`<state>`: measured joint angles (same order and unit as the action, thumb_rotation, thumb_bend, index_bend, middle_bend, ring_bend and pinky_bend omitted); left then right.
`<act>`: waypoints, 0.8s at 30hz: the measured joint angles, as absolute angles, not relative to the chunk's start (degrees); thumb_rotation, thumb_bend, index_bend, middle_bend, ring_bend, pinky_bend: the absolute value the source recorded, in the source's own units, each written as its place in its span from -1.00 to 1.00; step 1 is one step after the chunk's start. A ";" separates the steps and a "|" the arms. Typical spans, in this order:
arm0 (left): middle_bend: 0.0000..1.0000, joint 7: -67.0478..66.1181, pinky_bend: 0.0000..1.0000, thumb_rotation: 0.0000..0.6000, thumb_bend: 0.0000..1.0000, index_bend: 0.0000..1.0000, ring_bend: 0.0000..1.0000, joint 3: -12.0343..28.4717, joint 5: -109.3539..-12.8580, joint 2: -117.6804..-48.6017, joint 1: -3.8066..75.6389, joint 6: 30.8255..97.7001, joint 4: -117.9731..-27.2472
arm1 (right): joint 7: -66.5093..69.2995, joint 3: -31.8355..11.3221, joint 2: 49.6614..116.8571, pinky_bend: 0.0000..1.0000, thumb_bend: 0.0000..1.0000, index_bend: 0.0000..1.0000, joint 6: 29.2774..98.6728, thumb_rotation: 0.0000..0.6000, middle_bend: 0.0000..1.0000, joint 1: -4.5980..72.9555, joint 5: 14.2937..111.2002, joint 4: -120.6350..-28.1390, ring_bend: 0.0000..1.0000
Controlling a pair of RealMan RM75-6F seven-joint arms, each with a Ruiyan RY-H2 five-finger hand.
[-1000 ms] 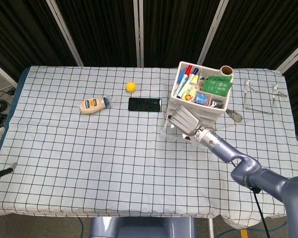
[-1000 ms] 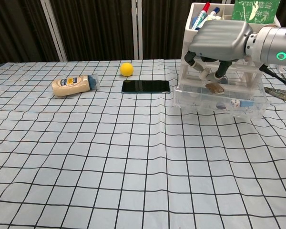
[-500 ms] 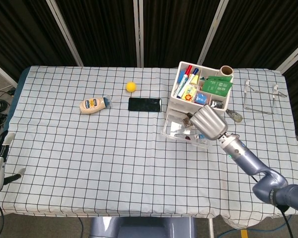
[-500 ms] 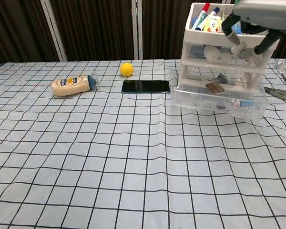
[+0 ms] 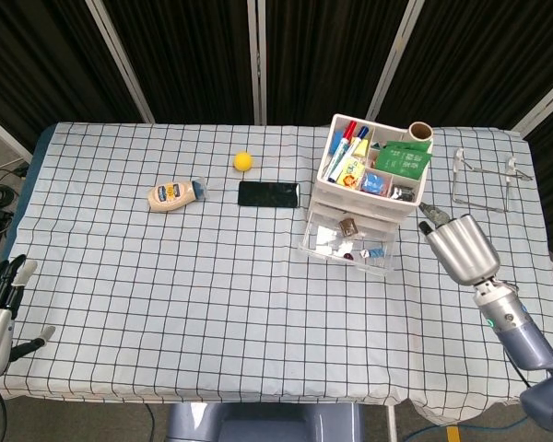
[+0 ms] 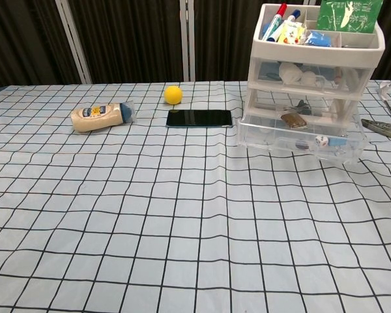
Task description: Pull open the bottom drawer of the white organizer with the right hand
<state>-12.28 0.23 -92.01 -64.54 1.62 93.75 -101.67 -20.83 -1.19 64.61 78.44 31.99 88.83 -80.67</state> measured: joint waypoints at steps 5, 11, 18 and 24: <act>-1.00 -12.13 -1.00 1.00 -0.91 -1.00 -1.00 -0.74 -94.75 -64.54 1.02 94.90 -101.54 | -19.82 1.09 66.07 1.00 -0.55 0.27 78.33 1.00 1.00 28.92 88.60 -76.73 1.00; -1.00 -11.60 -1.00 1.00 -0.91 -1.00 -1.00 -0.90 -95.79 -64.35 0.13 96.34 -101.62 | -16.88 2.66 69.56 1.00 -0.59 0.20 77.18 1.00 1.00 26.54 88.38 -70.75 1.00; -1.00 -11.72 -1.00 1.00 -0.91 -1.00 -1.00 -0.78 -95.95 -64.41 -0.11 96.36 -101.44 | -13.08 3.39 73.92 0.96 -0.71 0.13 75.64 1.00 1.00 24.13 87.65 -63.75 1.00; -1.00 -11.65 -1.00 1.00 -0.91 -1.00 -1.00 -0.60 -96.00 -64.41 -0.32 96.34 -101.46 | -11.17 3.42 76.69 0.94 -0.76 0.07 73.83 1.00 1.00 22.86 86.80 -59.12 1.00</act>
